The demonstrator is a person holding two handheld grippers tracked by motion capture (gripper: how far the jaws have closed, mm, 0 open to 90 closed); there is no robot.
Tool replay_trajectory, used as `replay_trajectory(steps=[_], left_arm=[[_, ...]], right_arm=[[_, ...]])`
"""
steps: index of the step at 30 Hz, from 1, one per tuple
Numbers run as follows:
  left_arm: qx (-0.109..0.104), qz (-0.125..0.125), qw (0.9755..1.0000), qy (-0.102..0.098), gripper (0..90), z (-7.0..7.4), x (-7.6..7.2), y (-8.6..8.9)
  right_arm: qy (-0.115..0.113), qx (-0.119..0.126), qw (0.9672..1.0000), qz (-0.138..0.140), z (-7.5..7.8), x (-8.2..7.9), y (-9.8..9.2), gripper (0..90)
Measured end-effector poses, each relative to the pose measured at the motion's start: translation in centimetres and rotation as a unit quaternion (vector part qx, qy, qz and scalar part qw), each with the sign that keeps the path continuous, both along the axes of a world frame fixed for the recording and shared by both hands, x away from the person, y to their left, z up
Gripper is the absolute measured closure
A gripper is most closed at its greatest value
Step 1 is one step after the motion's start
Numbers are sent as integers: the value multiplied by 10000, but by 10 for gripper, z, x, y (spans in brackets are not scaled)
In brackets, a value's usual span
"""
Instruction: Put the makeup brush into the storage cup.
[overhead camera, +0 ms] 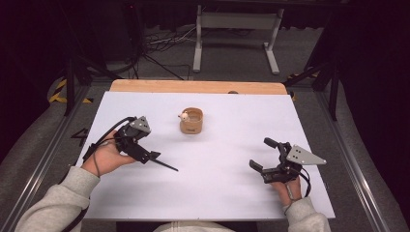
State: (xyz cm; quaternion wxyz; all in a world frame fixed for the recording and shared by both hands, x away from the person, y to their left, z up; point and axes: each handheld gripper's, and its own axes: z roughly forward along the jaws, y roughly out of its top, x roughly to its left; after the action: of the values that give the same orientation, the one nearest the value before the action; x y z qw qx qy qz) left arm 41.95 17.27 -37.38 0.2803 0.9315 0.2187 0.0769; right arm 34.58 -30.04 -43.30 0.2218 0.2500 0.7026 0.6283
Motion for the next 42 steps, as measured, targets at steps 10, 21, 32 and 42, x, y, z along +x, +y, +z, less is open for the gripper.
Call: replay_trajectory(steps=[10, 21, 32, 42], left_arm=[[437, -137, 9986, 272, 125, -18, 8, -10], [751, -228, 9957, 486, 112, -38, 11, -17], [913, -177, 9939, 599, 100, -47, 12, -19], [1161, -175, 9908, 673, 144, -57, 13, -22]], right_arm=[[-28, 61, 10000, 72, 0, -1, 0, 8], [34, 94, 9999, 137, 0, -1, 1, 13], [49, 99, 9998, 148, 0, -1, 1, 15], [50, 100, 9998, 137, -1, 0, 1, 15]])
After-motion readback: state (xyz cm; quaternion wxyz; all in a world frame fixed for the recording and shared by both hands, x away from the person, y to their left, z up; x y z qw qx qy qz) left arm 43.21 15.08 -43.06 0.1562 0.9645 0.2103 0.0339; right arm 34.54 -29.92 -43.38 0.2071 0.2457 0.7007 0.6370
